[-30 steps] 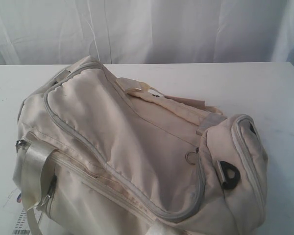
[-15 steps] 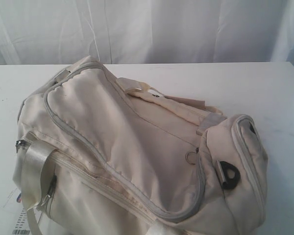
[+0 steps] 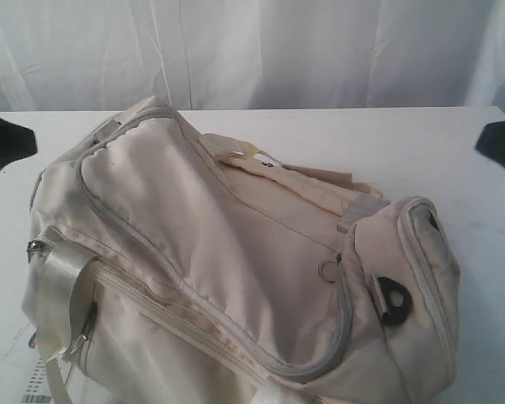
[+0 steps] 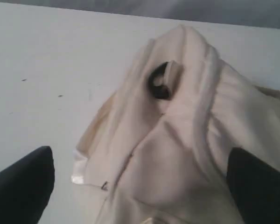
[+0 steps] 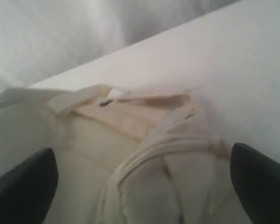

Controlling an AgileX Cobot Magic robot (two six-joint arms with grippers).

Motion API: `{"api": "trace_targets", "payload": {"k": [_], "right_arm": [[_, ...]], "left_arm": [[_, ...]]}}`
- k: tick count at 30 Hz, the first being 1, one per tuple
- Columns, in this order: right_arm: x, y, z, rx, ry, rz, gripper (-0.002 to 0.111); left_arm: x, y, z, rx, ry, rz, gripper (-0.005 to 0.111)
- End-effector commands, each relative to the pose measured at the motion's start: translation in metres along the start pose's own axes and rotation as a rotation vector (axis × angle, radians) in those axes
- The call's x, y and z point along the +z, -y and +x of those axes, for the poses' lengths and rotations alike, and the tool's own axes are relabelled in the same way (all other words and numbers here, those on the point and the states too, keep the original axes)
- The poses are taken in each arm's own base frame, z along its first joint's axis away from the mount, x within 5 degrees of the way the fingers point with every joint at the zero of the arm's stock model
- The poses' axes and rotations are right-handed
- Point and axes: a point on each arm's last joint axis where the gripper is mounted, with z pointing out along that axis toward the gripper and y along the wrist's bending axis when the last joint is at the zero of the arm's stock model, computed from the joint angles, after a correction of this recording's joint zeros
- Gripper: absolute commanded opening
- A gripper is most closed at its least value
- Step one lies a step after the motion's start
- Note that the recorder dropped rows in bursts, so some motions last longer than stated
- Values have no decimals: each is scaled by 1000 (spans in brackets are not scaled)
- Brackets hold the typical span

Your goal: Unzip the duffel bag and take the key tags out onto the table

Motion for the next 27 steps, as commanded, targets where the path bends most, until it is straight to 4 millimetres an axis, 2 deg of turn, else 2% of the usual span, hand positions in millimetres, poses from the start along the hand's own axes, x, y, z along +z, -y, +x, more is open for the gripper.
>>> {"api": "trace_targets", "payload": {"k": [1, 3, 8, 11, 14, 17, 22, 25, 27], "right_arm": [[16, -15, 11, -78, -155, -178, 92], [26, -14, 18, -142, -250, -206, 92], [55, -5, 28, -105, -393, -177, 92], [68, 0, 35, -77, -472, -164, 92], [77, 4, 41, -58, -533, -159, 92], [84, 7, 45, -44, -567, -148, 90], [86, 8, 45, -39, -571, -144, 82], [86, 8, 45, -38, -562, -140, 74], [86, 8, 45, -38, -562, -140, 69]], "left_arm": [[16, 22, -13, 121, -22, 114, 99], [32, 26, -24, 131, -40, 122, 99], [71, 33, -53, 242, -115, 154, 99], [96, 38, -61, 275, -174, 207, 99], [113, 46, -67, 269, -209, 290, 99], [132, 50, -67, 274, -238, 350, 99], [149, 46, -60, 281, -263, 349, 98], [159, 44, -54, 275, -285, 344, 94], [162, 43, -52, 272, -296, 344, 85]]}}
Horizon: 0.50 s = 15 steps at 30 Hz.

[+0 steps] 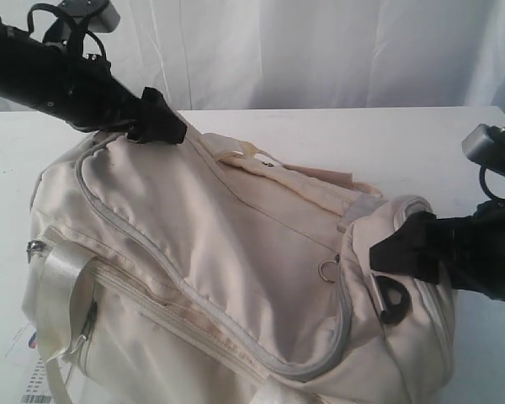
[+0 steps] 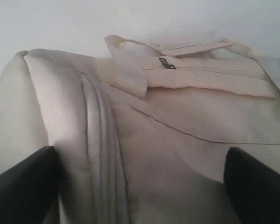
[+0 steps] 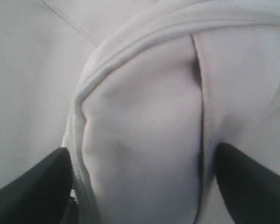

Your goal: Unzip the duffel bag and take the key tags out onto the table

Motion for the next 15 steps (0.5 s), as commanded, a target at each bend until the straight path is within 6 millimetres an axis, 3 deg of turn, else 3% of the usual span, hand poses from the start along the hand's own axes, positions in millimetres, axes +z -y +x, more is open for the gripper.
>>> {"api": "trace_targets", "payload": {"k": [1, 12, 15], "right_arm": [[0, -1, -1, -7, 1, -8, 66], [0, -1, -2, -7, 9, -3, 27], [0, 0, -3, -7, 22, 5, 12]], "left_arm": [[9, -1, 2, -12, -15, 18, 79], [11, -4, 2, -16, -2, -3, 6], [10, -5, 3, 28, -25, -19, 0]]}}
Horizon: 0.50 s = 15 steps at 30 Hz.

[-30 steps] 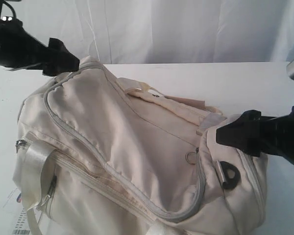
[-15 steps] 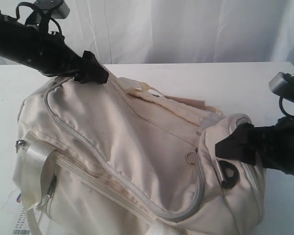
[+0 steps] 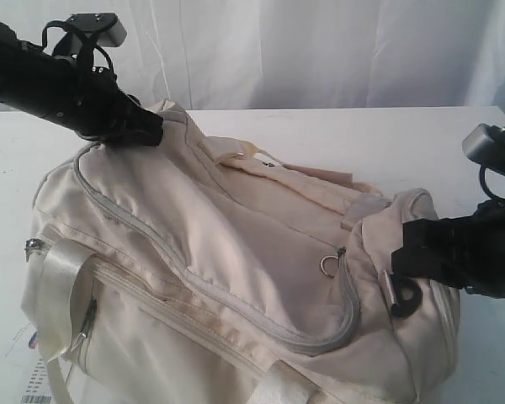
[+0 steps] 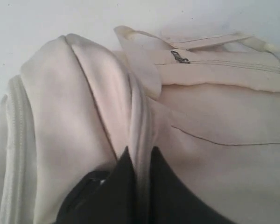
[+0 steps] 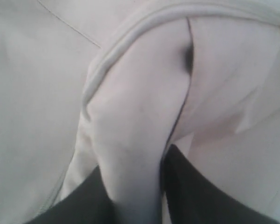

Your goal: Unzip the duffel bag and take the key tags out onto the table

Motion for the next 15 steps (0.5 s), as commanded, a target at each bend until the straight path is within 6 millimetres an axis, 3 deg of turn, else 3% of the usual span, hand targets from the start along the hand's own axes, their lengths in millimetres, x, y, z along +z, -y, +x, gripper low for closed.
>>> {"api": "trace_targets", "payload": {"k": [1, 3, 9, 15], "right_arm": [[0, -1, -2, -8, 18, 1, 7], [0, 0, -2, -8, 21, 3, 0], [0, 2, -6, -8, 62, 28, 0], [-2, 0, -11, 47, 125, 12, 0]], "left_arm": [[-5, 2, -1, 51, -18, -7, 0], [-12, 5, 0, 77, -37, -8, 0], [-44, 9, 3, 47, -116, -106, 0], [-83, 8, 23, -33, -269, -289, 0]]}}
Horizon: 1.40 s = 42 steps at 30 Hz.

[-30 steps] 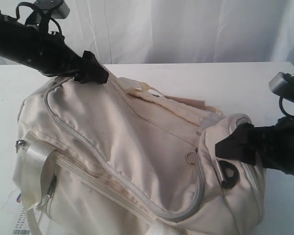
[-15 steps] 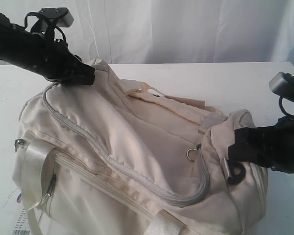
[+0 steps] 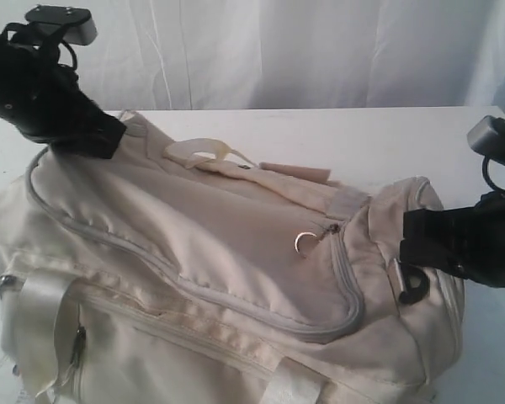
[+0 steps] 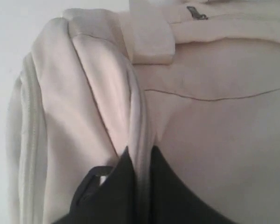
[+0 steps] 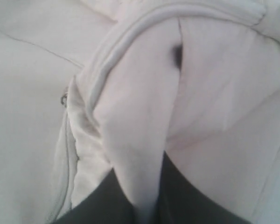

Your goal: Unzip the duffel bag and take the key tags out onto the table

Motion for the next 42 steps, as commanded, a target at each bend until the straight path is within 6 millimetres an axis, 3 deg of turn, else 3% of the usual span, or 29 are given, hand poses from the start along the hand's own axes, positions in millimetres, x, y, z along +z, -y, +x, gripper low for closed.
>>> {"api": "trace_targets", "payload": {"k": [1, 5, 13, 20, 26, 34, 42], "right_arm": [[-3, -3, -6, 45, 73, -19, 0], [-3, -3, -9, 64, 97, -21, 0], [-4, 0, -14, 47, 154, 19, 0], [-4, 1, -16, 68, 179, 21, 0], [-5, -1, -17, 104, 192, 2, 0], [-10, -5, -17, 121, 215, -24, 0], [-32, -15, -18, 83, 317, -45, 0]], "left_arm": [[-33, -6, 22, -42, -81, -166, 0], [-50, -7, 37, -79, -71, -250, 0], [-66, -1, 76, -133, -97, -290, 0], [-98, 5, 100, -193, 4, -367, 0], [-110, 4, 119, -148, 27, -447, 0], [-104, 2, 119, -150, 86, -451, 0], [-103, 7, 113, -195, 154, -388, 0]]}}
